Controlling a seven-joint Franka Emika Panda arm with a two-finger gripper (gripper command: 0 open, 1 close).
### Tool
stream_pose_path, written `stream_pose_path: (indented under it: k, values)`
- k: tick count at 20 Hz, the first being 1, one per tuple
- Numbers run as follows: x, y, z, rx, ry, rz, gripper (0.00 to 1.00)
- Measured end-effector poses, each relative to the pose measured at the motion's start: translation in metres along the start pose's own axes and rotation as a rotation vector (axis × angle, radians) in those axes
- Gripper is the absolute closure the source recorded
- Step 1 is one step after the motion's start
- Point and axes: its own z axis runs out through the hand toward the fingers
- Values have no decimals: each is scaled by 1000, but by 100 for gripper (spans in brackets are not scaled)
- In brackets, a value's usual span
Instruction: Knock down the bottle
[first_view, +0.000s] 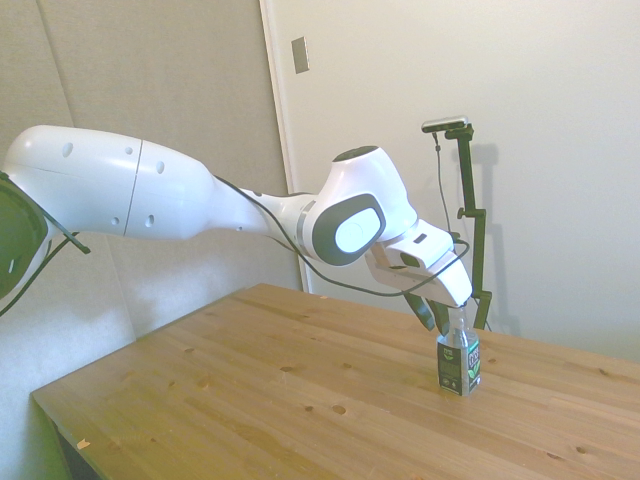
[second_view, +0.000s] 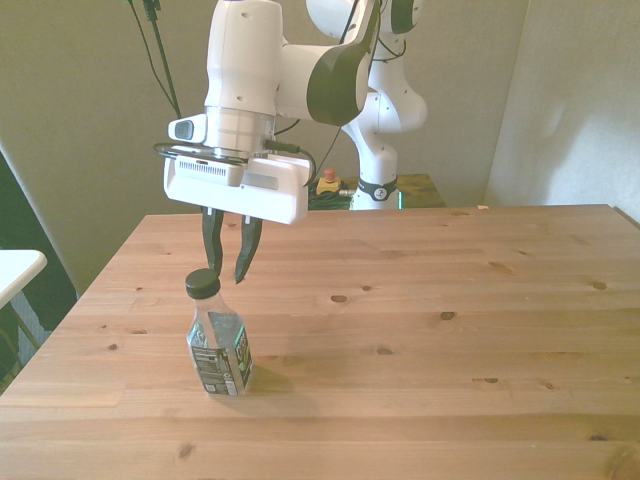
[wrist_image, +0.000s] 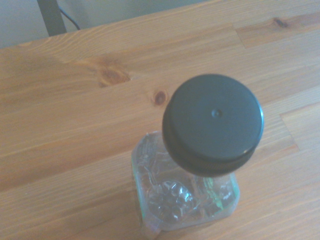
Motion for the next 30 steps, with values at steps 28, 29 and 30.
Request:
stream_pose_path:
  k: [28,29,30]
  values:
    - [30,-85,36,50,83,156,100]
    - [30,-87,39,50,84,155,100]
    - [30,-87,40,51,85,155,100]
